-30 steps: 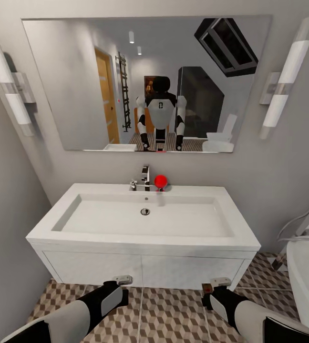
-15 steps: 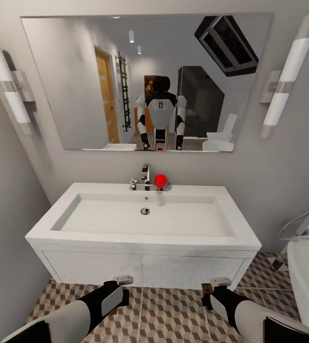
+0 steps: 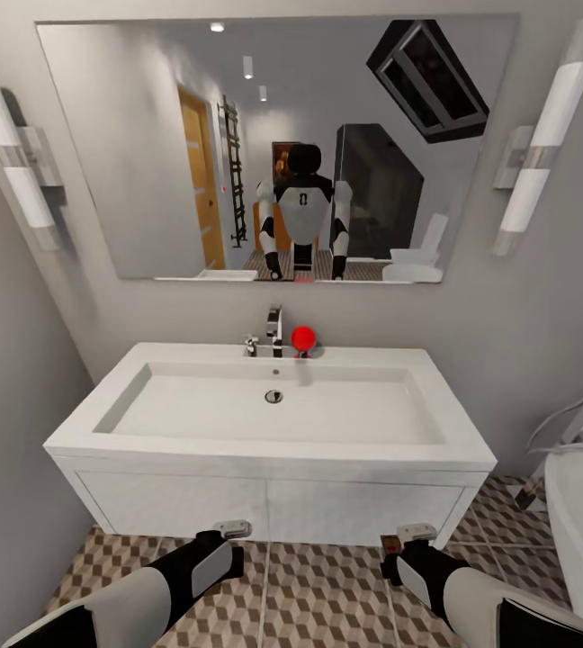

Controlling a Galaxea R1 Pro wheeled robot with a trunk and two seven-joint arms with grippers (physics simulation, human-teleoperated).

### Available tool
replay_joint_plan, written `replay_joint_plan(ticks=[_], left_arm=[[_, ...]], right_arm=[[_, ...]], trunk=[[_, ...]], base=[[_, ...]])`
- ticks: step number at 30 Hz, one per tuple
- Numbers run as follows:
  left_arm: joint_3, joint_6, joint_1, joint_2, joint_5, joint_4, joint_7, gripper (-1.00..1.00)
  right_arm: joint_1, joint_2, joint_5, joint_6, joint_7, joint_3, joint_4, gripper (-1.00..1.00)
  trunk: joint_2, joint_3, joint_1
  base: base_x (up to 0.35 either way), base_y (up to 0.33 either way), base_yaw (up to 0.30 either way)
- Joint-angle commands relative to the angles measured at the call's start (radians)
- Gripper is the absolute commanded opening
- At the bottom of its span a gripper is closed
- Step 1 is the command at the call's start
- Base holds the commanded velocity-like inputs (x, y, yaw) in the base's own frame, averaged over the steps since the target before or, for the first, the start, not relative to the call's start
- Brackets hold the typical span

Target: Take the four mousetraps from the cabinet in the bathroom and place them on the bathroom floor. Make sure all four end up on the same floor surface, and ensure that at least two of them are either under or directly next to the same bathroom sink.

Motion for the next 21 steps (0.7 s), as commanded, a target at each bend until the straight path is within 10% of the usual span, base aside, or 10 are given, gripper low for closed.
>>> replay_joint_plan(ticks=[1,21], left_arm=[[-0.006,0.004,-0.001,0.0,0.003,-0.002,0.006,-1.0],[-0.005,0.004,-0.001,0.0,0.003,-0.002,0.006,-1.0]], right_arm=[[-0.001,0.0,-0.011,0.004,-0.006,0.009,-0.002,-1.0],[0.006,0.003,-0.012,0.004,-0.005,0.01,-0.002,-1.0]], trunk=[[-0.008,-0.004,0.004],[-0.148,-0.067,0.081]], base=[[0.0,0.0,0.0],[0.0,0.0,0.0]])
